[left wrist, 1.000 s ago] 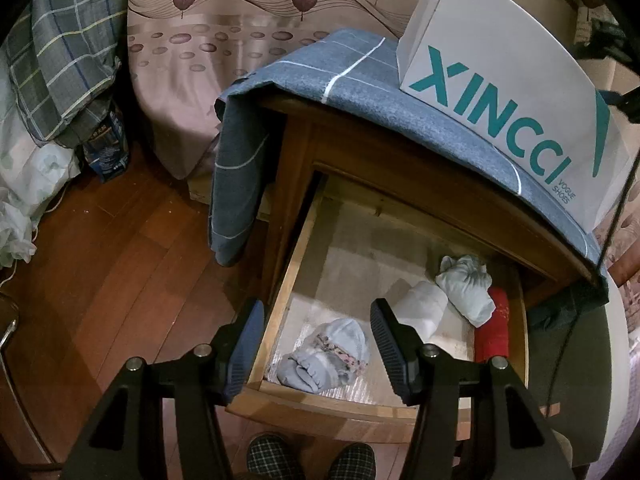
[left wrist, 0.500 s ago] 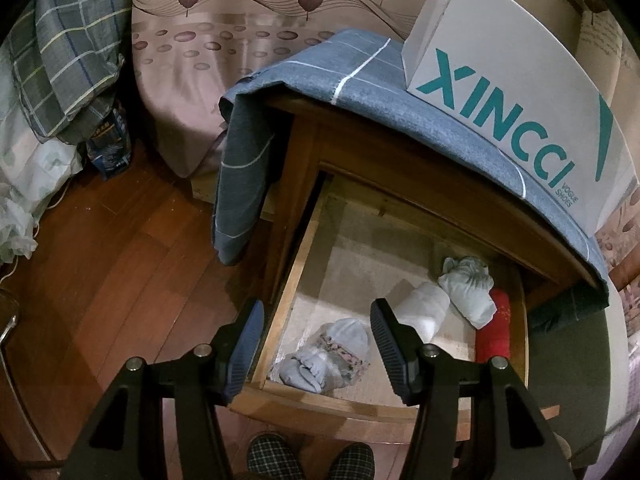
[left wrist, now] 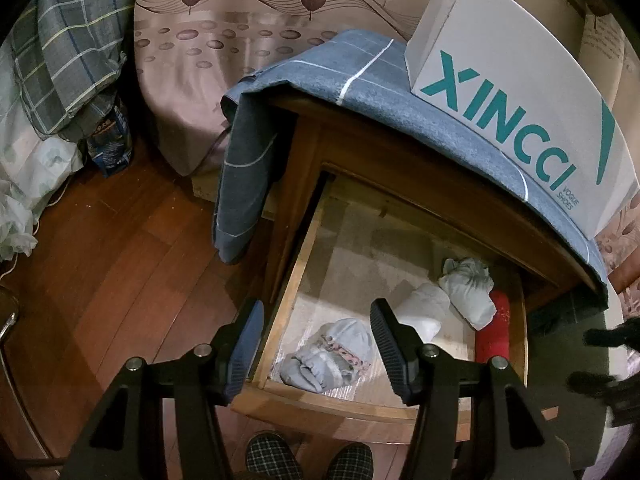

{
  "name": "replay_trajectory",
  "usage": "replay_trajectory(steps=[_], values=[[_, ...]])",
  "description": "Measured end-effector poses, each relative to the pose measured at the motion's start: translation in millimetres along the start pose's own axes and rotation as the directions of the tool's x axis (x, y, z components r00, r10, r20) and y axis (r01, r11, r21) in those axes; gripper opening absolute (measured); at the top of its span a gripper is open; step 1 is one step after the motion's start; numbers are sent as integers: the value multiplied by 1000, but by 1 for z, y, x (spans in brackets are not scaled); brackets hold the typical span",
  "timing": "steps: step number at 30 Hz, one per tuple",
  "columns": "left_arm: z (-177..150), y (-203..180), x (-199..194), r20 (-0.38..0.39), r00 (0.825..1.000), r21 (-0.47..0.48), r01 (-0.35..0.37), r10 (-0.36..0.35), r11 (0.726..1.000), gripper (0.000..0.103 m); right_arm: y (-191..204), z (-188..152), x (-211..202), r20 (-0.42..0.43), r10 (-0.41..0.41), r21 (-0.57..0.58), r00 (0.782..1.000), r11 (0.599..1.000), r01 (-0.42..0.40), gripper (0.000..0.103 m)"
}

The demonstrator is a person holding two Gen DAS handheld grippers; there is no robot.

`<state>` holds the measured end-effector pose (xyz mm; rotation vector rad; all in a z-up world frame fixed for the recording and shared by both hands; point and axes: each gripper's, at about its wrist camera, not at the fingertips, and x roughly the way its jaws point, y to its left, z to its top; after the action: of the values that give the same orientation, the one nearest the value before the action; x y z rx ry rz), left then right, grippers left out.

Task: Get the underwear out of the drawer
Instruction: 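Reach the right tool back into the drawer toward the red sock, then grasp the red sock with the right tool and lift it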

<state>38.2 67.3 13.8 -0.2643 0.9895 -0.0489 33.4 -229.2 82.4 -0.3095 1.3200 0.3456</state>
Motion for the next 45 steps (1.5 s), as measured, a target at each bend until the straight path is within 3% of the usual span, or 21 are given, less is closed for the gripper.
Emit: replay_trajectory(steps=[10, 16, 19, 29, 34, 39, 45], values=[[1, 3, 0, -4, 1000, -14, 14, -14, 1000, 57, -12, 11, 92, -140, -143, -93, 980, 987, 131, 63], [2, 5, 3, -8, 1000, -29, 26, -27, 999, 57, -19, 18, 122, -181, -187, -110, 965, 979, 169, 60], [2, 6, 4, -11, 1000, -33, 27, -28, 999, 57, -14, 18, 133, -169, -248, -173, 954, 960, 219, 60], [2, 5, 7, -20, 999, -36, 27, -28, 999, 57, -33, 19, 170, -221, -287, -159, 932, 954, 255, 60], [2, 6, 8, -23, 999, -39, 28, -29, 999, 57, -47, 22, 175, -244, -243, -105, 939, 969, 224, 59], [3, 7, 9, -26, 999, -44, 32, -33, 999, 57, -56, 18, 177, -268, -178, -60, 947, 984, 168, 42], [3, 7, 10, -28, 999, -46, 33, -34, 998, 57, -51, 15, 168, -308, 21, -29, 951, 999, -32, 38]])
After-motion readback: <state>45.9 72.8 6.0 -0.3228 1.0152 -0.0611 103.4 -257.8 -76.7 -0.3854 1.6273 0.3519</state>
